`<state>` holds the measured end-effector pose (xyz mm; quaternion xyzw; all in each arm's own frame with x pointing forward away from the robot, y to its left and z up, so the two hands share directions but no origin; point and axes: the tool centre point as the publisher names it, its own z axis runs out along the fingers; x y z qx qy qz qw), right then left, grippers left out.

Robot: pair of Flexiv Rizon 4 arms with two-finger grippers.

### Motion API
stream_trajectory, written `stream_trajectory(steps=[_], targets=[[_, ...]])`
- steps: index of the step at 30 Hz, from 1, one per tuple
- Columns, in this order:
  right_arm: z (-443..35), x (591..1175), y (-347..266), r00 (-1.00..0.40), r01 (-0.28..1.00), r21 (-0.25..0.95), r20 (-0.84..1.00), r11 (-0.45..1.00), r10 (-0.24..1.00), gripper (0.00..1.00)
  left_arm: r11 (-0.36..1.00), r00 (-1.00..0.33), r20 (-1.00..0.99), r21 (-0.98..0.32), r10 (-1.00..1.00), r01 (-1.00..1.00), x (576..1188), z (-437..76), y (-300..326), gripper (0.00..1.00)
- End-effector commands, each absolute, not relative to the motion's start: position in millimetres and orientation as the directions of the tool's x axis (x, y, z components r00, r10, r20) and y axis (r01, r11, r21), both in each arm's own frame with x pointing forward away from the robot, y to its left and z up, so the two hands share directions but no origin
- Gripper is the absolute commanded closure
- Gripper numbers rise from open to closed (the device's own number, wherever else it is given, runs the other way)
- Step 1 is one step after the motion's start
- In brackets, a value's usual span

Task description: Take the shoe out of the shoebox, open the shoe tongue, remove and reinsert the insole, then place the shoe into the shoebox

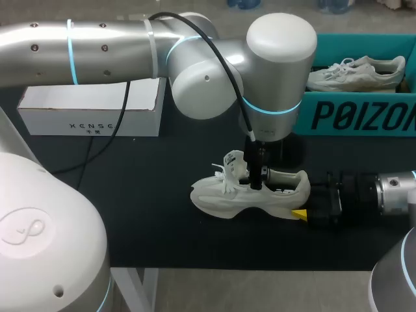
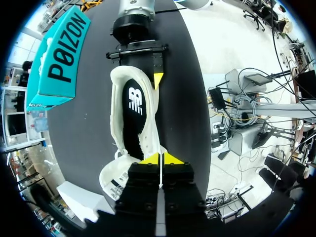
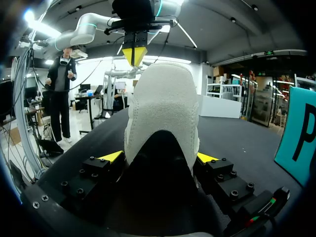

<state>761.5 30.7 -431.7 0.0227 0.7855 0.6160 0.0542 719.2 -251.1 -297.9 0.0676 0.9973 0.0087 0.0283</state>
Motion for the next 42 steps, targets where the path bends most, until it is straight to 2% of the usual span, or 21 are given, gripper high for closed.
stream_trajectory(steps=[1, 16, 20, 30, 42], targets=[[-434, 762, 32, -0.993, -0.03, 0.969, -0.057, 0.244, 0.104, 1.0, 0.991, -0.99, -0.043, 0.031, 0.131, 0.13, 728, -305, -265, 1.0], [-434, 762, 32, -0.993, -0.03, 0.969, -0.057, 0.244, 0.104, 1.0, 0.994, -0.992, -0.062, 0.007, 0.113, 0.113, 753, -317, -295, 1.0], [-434, 762, 32, -0.993, -0.03, 0.969, -0.057, 0.244, 0.104, 1.0, 0.994, -0.992, -0.065, 0.036, 0.106, 0.104, 756, -329, -297, 1.0], [-434, 762, 32, -0.993, -0.03, 0.969, -0.057, 0.244, 0.104, 1.0, 0.987, -0.991, -0.034, 0.103, 0.129, 0.125, 745, -371, -289, 1.0], [-434, 762, 32, -0.993, -0.03, 0.969, -0.057, 0.244, 0.104, 1.0, 0.984, -0.988, -0.023, 0.095, 0.155, 0.152, 739, -377, -288, 1.0]])
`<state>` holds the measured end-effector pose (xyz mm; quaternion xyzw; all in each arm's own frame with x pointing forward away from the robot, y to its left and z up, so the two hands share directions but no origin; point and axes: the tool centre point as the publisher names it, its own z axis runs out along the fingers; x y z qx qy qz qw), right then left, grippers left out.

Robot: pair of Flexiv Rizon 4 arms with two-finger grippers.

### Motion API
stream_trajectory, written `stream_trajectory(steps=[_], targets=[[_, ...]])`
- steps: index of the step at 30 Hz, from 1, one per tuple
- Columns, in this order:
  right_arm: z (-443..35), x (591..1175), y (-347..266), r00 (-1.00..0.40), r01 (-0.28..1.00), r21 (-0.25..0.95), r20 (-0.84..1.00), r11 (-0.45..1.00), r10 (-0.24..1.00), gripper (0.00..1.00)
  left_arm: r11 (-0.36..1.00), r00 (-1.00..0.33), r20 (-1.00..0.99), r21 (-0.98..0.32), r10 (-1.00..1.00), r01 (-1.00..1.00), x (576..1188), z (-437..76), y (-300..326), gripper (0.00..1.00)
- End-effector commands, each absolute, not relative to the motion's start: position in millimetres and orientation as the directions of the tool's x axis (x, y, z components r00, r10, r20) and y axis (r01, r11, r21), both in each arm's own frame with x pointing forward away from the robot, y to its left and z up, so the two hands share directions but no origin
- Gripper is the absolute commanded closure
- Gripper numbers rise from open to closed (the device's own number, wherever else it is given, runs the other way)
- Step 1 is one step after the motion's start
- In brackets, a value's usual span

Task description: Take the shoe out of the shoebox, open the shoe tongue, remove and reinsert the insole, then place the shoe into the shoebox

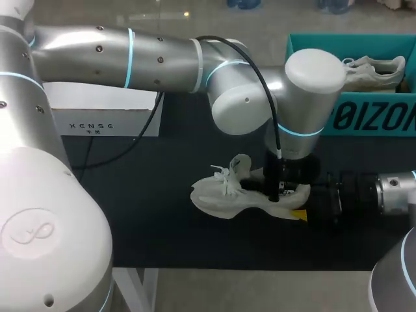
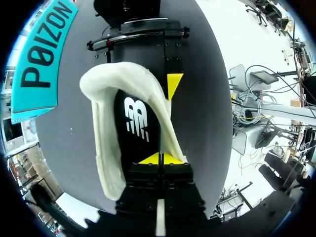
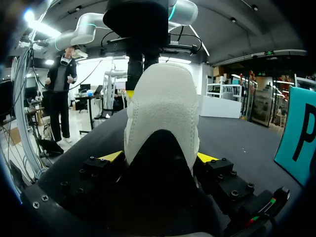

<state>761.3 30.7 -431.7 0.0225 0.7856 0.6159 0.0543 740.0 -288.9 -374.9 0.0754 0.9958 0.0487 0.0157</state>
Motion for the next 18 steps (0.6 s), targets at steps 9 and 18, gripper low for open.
stream_trajectory(steps=[9, 18], targets=[[-434, 762, 32, -0.993, -0.03, 0.969, -0.057, 0.244, 0.104, 1.0, 0.982, -0.986, -0.027, 0.103, 0.165, 0.161, 739, -383, -291, 0.64], [-434, 762, 32, -0.993, -0.03, 0.969, -0.057, 0.244, 0.104, 1.0, 0.98, -0.98, -0.092, 0.109, 0.176, 0.166, 744, -392, -298, 0.64]])
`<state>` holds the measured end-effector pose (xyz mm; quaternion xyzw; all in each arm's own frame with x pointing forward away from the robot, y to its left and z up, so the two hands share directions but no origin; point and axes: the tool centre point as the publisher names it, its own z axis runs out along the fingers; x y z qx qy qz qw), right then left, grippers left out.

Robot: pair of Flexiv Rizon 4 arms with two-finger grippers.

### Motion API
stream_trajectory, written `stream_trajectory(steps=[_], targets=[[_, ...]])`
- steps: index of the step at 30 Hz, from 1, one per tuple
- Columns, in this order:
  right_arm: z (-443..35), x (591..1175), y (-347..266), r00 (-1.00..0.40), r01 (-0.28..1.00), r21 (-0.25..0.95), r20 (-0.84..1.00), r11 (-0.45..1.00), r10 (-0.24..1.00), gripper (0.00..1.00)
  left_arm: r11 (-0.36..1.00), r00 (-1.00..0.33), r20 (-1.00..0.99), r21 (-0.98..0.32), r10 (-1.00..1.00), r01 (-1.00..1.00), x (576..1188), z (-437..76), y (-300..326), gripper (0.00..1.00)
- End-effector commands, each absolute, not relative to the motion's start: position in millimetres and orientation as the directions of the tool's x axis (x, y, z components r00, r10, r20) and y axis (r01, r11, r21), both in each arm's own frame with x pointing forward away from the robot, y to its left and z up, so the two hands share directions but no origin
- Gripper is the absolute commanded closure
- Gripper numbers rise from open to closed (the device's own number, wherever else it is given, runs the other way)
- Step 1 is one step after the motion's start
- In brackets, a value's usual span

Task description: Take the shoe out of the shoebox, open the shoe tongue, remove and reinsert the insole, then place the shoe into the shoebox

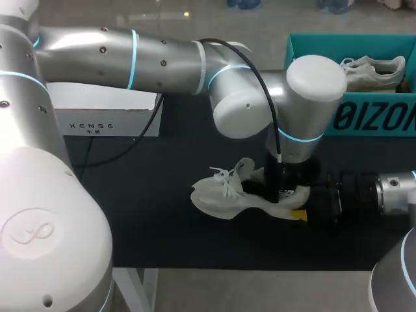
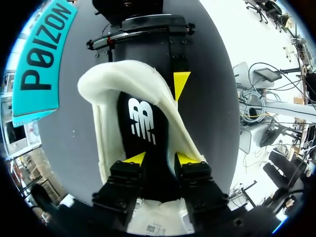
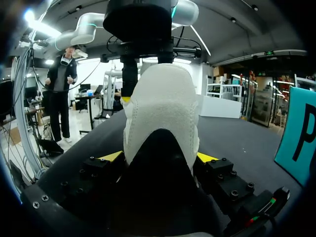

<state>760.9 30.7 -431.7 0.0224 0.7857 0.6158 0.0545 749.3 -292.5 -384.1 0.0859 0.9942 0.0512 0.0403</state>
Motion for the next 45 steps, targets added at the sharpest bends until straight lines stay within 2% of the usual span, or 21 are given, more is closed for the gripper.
stream_trajectory(steps=[1, 9, 12, 13, 14, 45], targets=[[-434, 762, 32, -0.993, -0.03, 0.969, -0.057, 0.244, 0.104, 1.0, 0.981, -0.979, -0.105, 0.103, 0.176, 0.165, 745, -395, -299, 0.64], [-434, 762, 32, -0.993, -0.03, 0.969, -0.057, 0.244, 0.104, 1.0, 0.988, -0.977, -0.148, 0.049, 0.153, 0.147, 754, -424, -302, 0.63], [-434, 762, 32, -0.993, -0.03, 0.969, -0.057, 0.244, 0.104, 1.0, 0.987, -0.971, -0.177, 0.042, 0.158, 0.153, 756, -431, -301, 0.66], [-434, 762, 32, -0.993, -0.03, 0.969, -0.057, 0.244, 0.104, 1.0, 0.988, -0.97, -0.186, 0.034, 0.156, 0.152, 757, -432, -301, 0.8], [-434, 762, 32, -0.993, -0.03, 0.969, -0.057, 0.244, 0.104, 1.0, 0.988, -0.969, -0.191, 0.033, 0.157, 0.154, 758, -433, -301, 1.0], [-434, 762, 32, -0.993, -0.03, 0.969, -0.057, 0.244, 0.104, 1.0, 0.993, -0.947, -0.317, -0.078, 0.055, 0.084, 758, -367, -272, 1.0]])
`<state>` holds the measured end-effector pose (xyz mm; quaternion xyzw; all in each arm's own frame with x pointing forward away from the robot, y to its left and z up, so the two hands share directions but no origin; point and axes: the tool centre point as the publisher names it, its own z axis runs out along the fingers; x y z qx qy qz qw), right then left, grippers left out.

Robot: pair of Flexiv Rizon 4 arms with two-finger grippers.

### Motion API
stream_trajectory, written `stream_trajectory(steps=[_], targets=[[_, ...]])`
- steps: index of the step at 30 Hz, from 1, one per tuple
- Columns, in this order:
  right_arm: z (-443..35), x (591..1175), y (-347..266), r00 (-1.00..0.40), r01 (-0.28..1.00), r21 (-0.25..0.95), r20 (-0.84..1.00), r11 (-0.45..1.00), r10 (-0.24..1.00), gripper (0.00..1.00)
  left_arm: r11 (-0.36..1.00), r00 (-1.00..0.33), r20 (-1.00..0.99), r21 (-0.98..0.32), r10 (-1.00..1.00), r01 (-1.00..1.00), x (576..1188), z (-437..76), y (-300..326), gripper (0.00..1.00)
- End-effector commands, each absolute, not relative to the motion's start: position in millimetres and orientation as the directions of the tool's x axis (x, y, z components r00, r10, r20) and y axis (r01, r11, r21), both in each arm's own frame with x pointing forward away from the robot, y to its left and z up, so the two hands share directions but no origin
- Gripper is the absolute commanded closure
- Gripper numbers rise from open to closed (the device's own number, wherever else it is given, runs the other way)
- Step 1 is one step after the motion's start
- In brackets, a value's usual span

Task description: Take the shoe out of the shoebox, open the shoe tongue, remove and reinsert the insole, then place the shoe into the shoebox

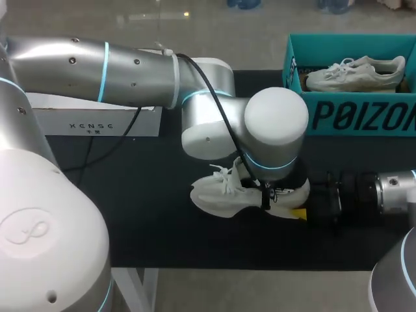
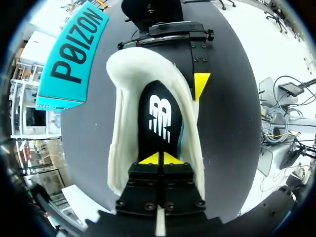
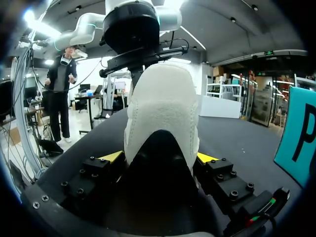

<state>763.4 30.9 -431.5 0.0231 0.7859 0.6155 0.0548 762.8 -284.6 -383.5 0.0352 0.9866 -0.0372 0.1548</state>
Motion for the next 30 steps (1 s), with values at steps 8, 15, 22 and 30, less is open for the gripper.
stream_trajectory(steps=[8, 15, 22, 30], targets=[[-434, 762, 32, -0.993, -0.03, 0.969, -0.057, 0.244, 0.104, 1.0, 0.994, -0.95, -0.305, -0.067, 0.059, 0.083, 755, -360, -271, 1.0], [-434, 762, 32, -0.993, -0.03, 0.969, -0.057, 0.244, 0.104, 1.0, 0.994, -0.959, -0.266, -0.013, 0.1, 0.107, 746, -372, -278, 1.0], [-434, 762, 32, -0.993, -0.03, 0.969, -0.057, 0.244, 0.104, 1.0, 0.994, -0.964, -0.242, 0.016, 0.109, 0.108, 744, -380, -284, 0.83], [-434, 762, 32, -0.993, -0.03, 0.969, -0.057, 0.244, 0.104, 1.0, 0.995, -0.966, -0.239, 0.014, 0.098, 0.097, 747, -380, -289, 0.57]])
